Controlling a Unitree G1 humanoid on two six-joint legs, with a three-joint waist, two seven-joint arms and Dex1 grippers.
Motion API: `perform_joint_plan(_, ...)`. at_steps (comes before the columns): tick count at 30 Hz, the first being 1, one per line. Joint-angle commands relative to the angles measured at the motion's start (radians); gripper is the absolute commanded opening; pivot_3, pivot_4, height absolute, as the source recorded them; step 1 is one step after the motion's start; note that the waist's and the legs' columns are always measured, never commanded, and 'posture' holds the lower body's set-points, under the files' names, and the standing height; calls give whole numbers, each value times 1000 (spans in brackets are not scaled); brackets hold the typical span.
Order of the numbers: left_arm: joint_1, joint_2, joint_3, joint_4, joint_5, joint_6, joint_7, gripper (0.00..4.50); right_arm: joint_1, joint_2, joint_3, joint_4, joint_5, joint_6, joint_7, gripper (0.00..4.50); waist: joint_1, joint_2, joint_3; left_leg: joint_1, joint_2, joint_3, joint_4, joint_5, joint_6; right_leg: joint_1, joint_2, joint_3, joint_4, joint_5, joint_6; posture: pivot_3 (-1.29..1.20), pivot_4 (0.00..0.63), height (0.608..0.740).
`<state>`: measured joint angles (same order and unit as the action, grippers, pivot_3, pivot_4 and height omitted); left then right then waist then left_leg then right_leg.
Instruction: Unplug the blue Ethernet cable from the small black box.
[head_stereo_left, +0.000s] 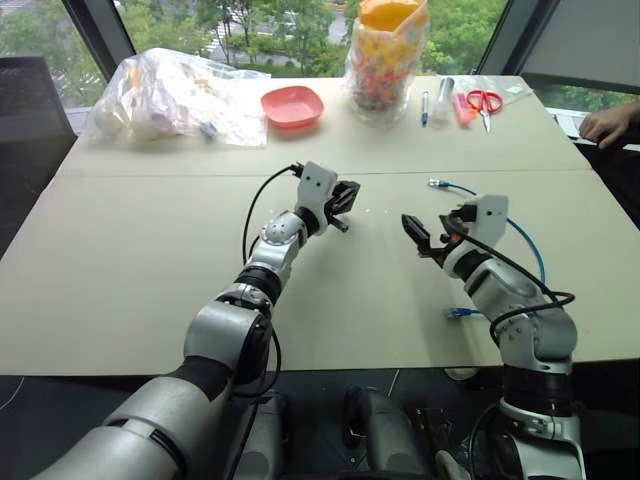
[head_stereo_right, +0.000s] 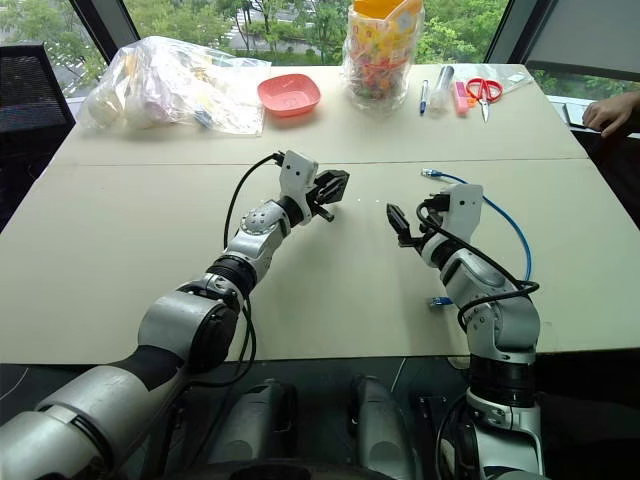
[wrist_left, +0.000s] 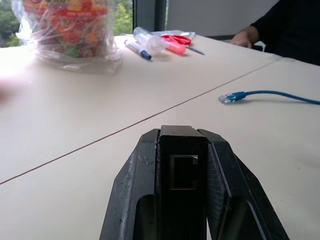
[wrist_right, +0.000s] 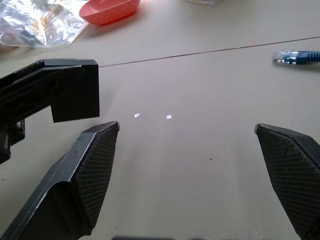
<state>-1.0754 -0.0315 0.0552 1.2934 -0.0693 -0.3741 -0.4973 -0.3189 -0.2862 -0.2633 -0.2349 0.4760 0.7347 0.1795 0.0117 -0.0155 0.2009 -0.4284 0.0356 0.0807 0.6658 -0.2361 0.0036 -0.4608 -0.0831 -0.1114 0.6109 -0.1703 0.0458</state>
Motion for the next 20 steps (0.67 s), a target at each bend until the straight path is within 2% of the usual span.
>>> perform_joint_plan(1,-42,-10,17,-11,1,-13,-23,2318,0,-6,-28,-47,12,-14,-8,4500,0,0,0,0,0,0,0,0,0,0,0,0,0,0,0,0,150,740)
perform_joint_plan(5,-38,5,29,-22,-8,-3,-60,4237,-1,-16,-29,-45,8,-17,-3,4500,0,0,0,0,-1,0,0,0,0,0,0,0,0,0,0,0,150,740)
perform_joint_plan(6,-36,17,29,-30,-11,9,-87,4456,3,-23,-24,-46,4,-17,3,4500,-1,0,0,0,-1,0,0,0,0,0,0,0,0,0,0,0,150,740)
perform_joint_plan(10,7,102,43,-167,-64,77,-255,4456,36,-60,-8,-74,7,-10,48,4500,-3,0,0,0,-1,0,0,0,0,0,1,0,0,0,0,0,150,740)
perform_joint_plan(12,88,165,28,-359,-104,191,-358,4456,65,-84,-2,-92,16,-8,82,4500,-10,0,0,0,0,0,-1,0,0,-1,1,0,0,0,0,0,150,740)
perform_joint_plan(14,203,239,28,-647,-188,406,-409,4456,95,-107,5,-106,25,-11,123,4500,-23,0,0,1,1,0,-2,0,0,0,1,0,0,0,-1,0,150,740)
perform_joint_plan(17,388,371,19,-1029,-273,690,-415,4456,133,-122,2,-133,68,-16,185,4500,-26,1,0,1,2,0,-2,0,0,-1,1,1,1,0,-1,0,150,740)
perform_joint_plan(20,519,455,35,-1254,-345,876,-395,4456,156,-129,2,-158,107,-16,235,4500,-25,1,0,2,2,0,-1,0,0,1,1,1,2,-1,-1,0,150,740)
